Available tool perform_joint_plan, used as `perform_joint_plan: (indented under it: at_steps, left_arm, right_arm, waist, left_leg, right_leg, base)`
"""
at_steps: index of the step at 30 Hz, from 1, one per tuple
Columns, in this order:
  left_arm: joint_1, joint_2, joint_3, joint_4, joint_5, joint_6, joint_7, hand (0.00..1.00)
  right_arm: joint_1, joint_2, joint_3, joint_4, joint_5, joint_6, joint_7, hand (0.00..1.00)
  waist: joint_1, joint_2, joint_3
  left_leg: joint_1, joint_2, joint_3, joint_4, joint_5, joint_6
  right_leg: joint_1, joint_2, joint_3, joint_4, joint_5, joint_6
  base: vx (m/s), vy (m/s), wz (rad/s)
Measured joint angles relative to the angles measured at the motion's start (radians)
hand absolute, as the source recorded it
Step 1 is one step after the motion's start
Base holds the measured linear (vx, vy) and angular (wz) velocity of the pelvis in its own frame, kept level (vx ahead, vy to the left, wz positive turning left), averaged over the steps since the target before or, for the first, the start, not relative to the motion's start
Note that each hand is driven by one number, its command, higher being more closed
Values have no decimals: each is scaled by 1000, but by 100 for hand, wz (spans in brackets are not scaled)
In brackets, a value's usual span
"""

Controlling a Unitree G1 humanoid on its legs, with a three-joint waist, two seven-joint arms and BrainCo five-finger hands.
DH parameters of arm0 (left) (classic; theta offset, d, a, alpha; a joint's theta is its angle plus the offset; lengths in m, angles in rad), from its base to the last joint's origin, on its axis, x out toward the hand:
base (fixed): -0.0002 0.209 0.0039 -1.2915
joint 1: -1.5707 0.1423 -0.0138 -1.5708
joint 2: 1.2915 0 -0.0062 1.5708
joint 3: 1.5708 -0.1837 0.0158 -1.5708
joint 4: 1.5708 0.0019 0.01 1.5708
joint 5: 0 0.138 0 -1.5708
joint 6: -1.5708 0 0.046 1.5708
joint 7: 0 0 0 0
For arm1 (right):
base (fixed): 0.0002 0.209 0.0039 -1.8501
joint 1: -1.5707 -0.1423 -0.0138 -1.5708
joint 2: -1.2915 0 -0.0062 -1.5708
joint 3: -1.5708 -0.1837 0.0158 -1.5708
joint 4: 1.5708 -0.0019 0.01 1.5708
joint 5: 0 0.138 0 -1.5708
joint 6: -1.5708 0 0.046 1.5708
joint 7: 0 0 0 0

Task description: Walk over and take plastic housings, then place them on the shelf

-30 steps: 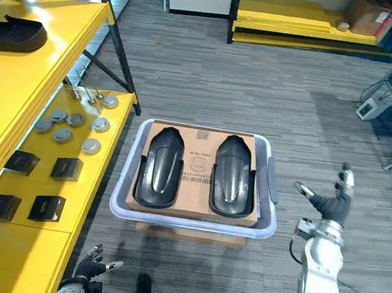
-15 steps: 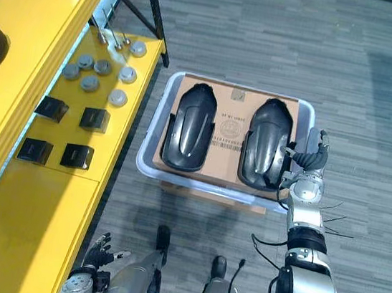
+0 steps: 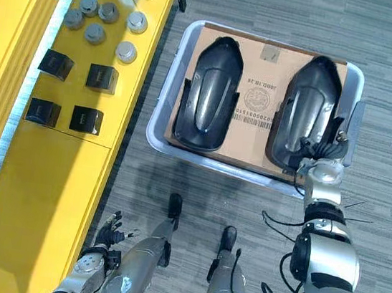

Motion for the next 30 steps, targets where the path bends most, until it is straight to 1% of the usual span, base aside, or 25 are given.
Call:
perform_joint_plan:
  at_steps: [1,3,5,6,8,9,11,12,13,14,15,16,17,18,20,22,24,27,29,30]
  left_arm:
    - [0,0,0,0,0,-1,0,0]
    - [0,-1,-5,0,0,-1,0,0]
    - [0,-2,-22,-1,0,-1,0,0]
    - [0,-4,-22,-2,1,-1,0,0]
    - [1,-9,-22,-22,3,1,1,0]
    - [1,-9,-21,-33,4,2,1,0]
    - [4,-8,-17,-98,13,5,1,0]
    - [10,-7,-17,-140,17,9,1,0]
    - [20,-5,-15,-193,18,9,1,0]
    - [38,-1,-17,-270,18,9,0,0]
    - [51,-1,-18,-347,18,8,0,0]
    - [55,-1,-19,-386,17,8,0,0]
    - [64,-1,-20,-467,16,8,0,0]
    - [85,-2,-23,-571,6,-1,0,0]
    - [94,-2,-35,-648,-6,-4,0,0]
    - [89,-10,-65,-771,-40,-8,3,0]
    - [72,-19,-111,-842,-56,-16,8,0]
    - [37,-28,-181,-881,-65,-20,25,0]
    - [-6,-50,-241,-884,-70,-19,38,0]
    - [-16,-52,-257,-884,-71,-19,45,0]
  right_arm:
    - [1,0,2,-9,0,0,-2,100]
    - [34,1,4,-74,-3,2,-9,100]
    - [128,4,5,-226,-31,1,-21,100]
    - [153,7,4,-268,-48,1,-24,100]
    - [257,26,-14,-420,-102,1,-43,100]
    - [282,33,-19,-456,-110,1,-47,100]
    - [376,72,-69,-595,-150,3,-62,100]
    - [414,93,-92,-650,-172,6,-66,100]
    - [449,116,-110,-695,-194,6,-74,100]
    - [498,146,-131,-747,-220,6,-87,100]
    - [548,170,-144,-796,-247,7,-105,100]
    - [572,181,-153,-822,-259,8,-109,100]
    - [615,202,-161,-876,-287,11,-119,100]
    - [665,232,-161,-954,-334,19,-136,100]
    - [704,258,-160,-1024,-369,20,-150,100]
    - [744,301,-139,-1117,-463,33,-153,100]
    - [761,326,-86,-1152,-530,53,-154,100]
    - [763,360,-19,-1188,-577,66,-153,100]
    - [763,391,70,-1223,-608,66,-150,100]
    - [763,398,93,-1230,-614,66,-149,100]
  waist:
    - [-8,-1,1]
    - [-12,-1,1]
    - [-12,-1,1]
    - [-12,-2,0]
    - [-17,-4,-1]
    - [-20,-5,-2]
    - [-36,-9,-4]
    - [-42,-16,-7]
    - [-44,-27,-19]
    - [-46,-41,-54]
    - [-50,-52,-88]
    - [-51,-57,-100]
    - [-53,-67,-122]
    - [-68,-72,-157]
    - [-71,-72,-181]
    - [-71,-73,-204]
    - [-70,-74,-229]
    - [-69,-69,-248]
    - [-69,-67,-257]
    - [-69,-68,-263]
  left_leg:
    - [0,1,0,0,0,0]
    - [0,1,1,0,0,0]
    - [0,1,1,0,-1,-1]
    - [1,1,1,0,-1,-1]
    - [6,-1,1,0,-1,-1]
    - [8,-1,1,0,-1,-1]
    - [25,-3,-2,1,-1,-1]
    - [38,-5,-3,1,-1,-1]
    - [48,-5,1,0,-2,-1]
    - [50,-3,4,0,-9,-8]
    - [53,-1,4,-1,-15,-7]
    - [59,0,3,-5,-23,-5]
    - [73,0,4,-6,-39,-6]
    - [79,-3,3,-6,-41,-5]
    - [83,-4,6,-6,-41,-4]
    - [106,-5,14,-5,-37,2]
    - [121,-5,16,-5,-37,2]
    - [130,-2,19,-4,-36,2]
    - [148,-2,22,-1,-36,2]
    - [151,-2,24,-1,-36,2]
  right_leg:
    - [0,1,1,0,0,0]
    - [-1,0,3,0,0,0]
    - [-1,0,7,0,0,0]
    - [0,0,7,0,0,0]
    - [5,-3,6,3,0,1]
    - [6,-4,5,5,-1,2]
    - [26,-10,-3,8,-1,3]
    - [39,-11,-5,9,-3,5]
    - [46,-11,-1,12,-7,9]
    - [45,-10,4,12,-11,8]
    - [47,-10,6,13,-14,7]
    - [53,-9,7,12,-15,8]
    - [65,-9,11,12,-20,7]
    - [72,-7,10,12,-25,9]
    - [74,-8,9,12,-27,9]
    - [93,-10,15,12,-26,9]
    - [108,-10,15,10,-27,9]
    - [115,-8,18,11,-27,8]
    - [128,-7,21,11,-27,8]
    - [128,-8,23,11,-27,8]
  base:
    - [0,0,0]
    - [0,0,0]
    - [0,0,0]
    - [0,0,0]
    - [0,0,0]
    - [10,8,4]
    - [2,13,10]
    - [-8,7,4]
    - [-25,-8,-7]
    - [-18,-15,-11]
    - [-17,-14,-8]
    - [-8,-8,-5]
    - [0,0,0]
    - [0,0,0]
    - [14,-7,-4]
    - [34,-14,-10]
    - [0,0,0]
    - [3,-18,-3]
    - [-12,-2,-2]
    - [-40,-3,-6]
